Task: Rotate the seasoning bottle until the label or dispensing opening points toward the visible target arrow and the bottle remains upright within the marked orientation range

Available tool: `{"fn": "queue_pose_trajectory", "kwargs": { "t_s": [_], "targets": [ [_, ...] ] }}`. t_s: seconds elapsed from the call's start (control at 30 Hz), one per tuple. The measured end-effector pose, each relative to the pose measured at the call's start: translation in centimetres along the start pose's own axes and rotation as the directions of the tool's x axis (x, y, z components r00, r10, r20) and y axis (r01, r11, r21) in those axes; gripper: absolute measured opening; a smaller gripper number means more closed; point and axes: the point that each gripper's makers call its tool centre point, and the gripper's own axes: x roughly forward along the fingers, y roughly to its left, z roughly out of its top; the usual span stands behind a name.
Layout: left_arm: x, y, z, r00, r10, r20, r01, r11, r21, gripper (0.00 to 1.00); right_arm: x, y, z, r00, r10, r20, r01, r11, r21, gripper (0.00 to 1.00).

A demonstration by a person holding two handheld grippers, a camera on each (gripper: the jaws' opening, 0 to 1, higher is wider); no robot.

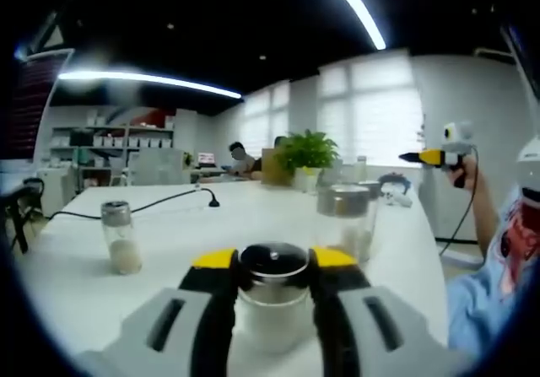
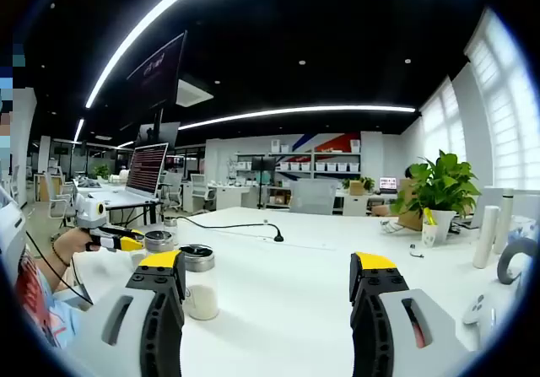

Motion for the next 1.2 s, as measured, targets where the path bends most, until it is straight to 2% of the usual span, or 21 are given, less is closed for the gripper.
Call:
{"fn": "queue_pose_trajectory", "kwargs": {
  "t_s": [0.07,0.5,0.77,0.87,0.9,0.97,1.03,1.13,1.2],
  "targets": [
    [0.0,-0.1,0.0,0.999,-0.042,0.014,0.042,0.999,-0.001,0.34,0.1,-0.3,0.0,1.0,-0.008,-0.002,0.008,1.0,0.007,0.82],
    [0.1,-0.2,-0.1,0.992,-0.128,-0.006,0.128,0.992,-0.01,0.34,-0.4,-1.1,0.6,0.999,-0.035,0.013,0.035,0.999,-0.027,0.82],
    [0.2,-0.3,-0.1,0.987,-0.158,-0.01,0.158,0.987,-0.011,0.34,0.0,-2.0,0.2,0.999,-0.054,0.003,0.054,0.998,-0.018,0.82],
    [0.1,-0.2,-0.1,0.986,-0.168,0.009,0.168,0.986,-0.01,0.35,0.0,-1.8,0.1,0.999,-0.048,-0.001,0.048,0.999,-0.011,0.82],
    [0.1,-0.2,-0.1,0.986,-0.165,0.003,0.165,0.986,-0.008,0.36,-0.1,-1.8,0.1,0.999,-0.048,-0.003,0.048,0.999,-0.013,0.82],
    [0.0,0.0,-0.6,0.988,-0.154,-0.023,0.154,0.988,0.019,0.46,-0.5,-1.9,0.3,0.998,-0.055,-0.004,0.055,0.998,-0.03,0.82],
    [-0.1,0.0,0.0,0.99,-0.142,-0.004,0.142,0.989,0.047,0.57,-0.9,-2.2,0.8,0.998,-0.065,0.015,0.066,0.997,-0.044,0.82],
    [-0.5,-0.2,1.1,0.993,-0.114,0.013,0.113,0.992,0.056,0.59,-1.2,-2.8,1.2,0.996,-0.086,0.027,0.087,0.995,-0.044,0.82],
    [-1.0,0.2,1.5,0.999,-0.034,-0.004,0.034,0.996,0.077,0.58,-1.2,-3.1,1.0,0.995,-0.093,0.023,0.094,0.995,-0.04,0.82]
  ]
}}
